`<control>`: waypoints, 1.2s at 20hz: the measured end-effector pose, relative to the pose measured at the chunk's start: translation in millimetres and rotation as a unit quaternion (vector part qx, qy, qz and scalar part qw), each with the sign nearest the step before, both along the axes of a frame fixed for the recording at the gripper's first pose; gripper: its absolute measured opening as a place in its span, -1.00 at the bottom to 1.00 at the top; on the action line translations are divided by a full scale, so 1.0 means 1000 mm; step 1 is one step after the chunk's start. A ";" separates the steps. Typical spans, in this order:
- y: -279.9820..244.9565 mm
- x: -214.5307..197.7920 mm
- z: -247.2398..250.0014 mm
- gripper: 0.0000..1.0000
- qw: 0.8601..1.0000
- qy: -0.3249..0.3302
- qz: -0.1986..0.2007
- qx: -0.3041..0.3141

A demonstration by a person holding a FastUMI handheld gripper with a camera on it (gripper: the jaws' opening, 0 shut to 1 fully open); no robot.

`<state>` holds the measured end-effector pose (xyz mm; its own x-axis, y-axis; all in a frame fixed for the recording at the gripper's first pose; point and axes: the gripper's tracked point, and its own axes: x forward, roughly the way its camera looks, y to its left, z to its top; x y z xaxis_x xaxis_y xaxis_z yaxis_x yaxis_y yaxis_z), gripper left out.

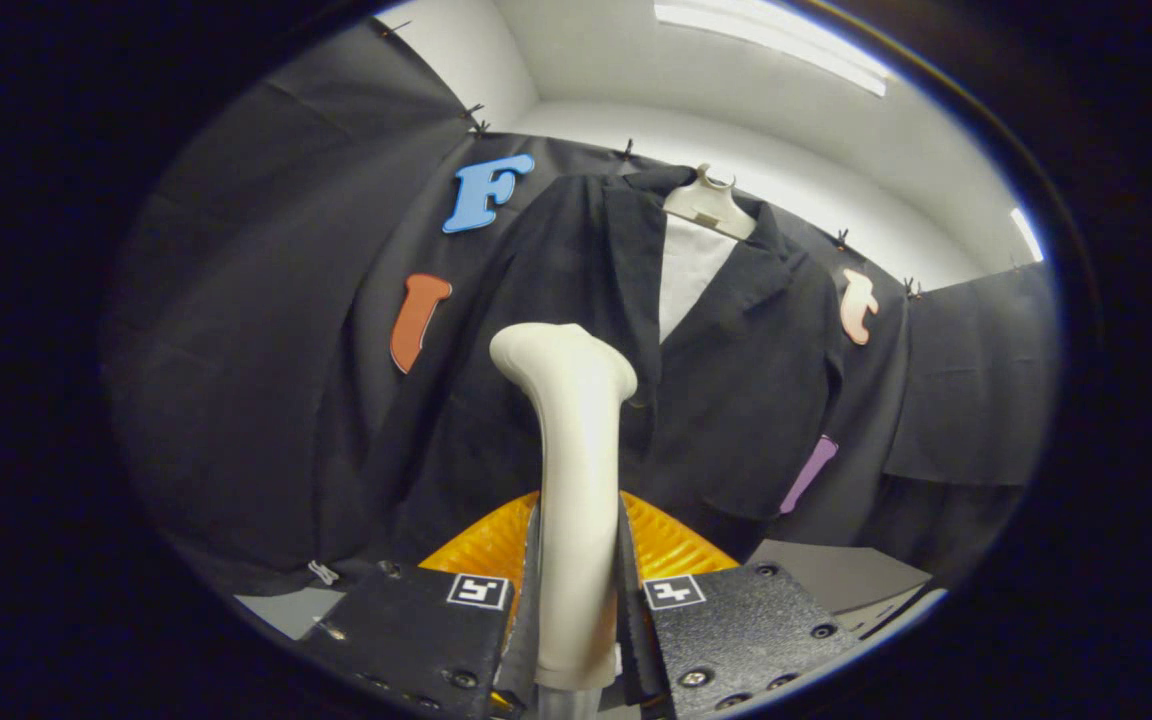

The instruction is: Iron the clothes twice with a garment steamer, once on the left side and once on the right side.

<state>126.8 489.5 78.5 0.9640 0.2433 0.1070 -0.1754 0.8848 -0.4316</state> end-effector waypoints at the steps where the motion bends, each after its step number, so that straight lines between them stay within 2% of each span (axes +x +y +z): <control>1: -0.001 0.000 -0.007 -0.28 1.000 0.008 0.000 -0.002; 9: -0.017 0.005 -0.070 -0.29 0.997 0.063 -0.020 -0.029; 13: -0.020 -0.001 -0.106 -0.28 0.995 0.078 -0.016 -0.058; 18: -0.040 -0.007 -0.165 -0.28 0.986 0.149 -0.026 -0.075; 24: -0.062 -0.016 -0.209 -0.28 0.976 0.194 -0.043 -0.092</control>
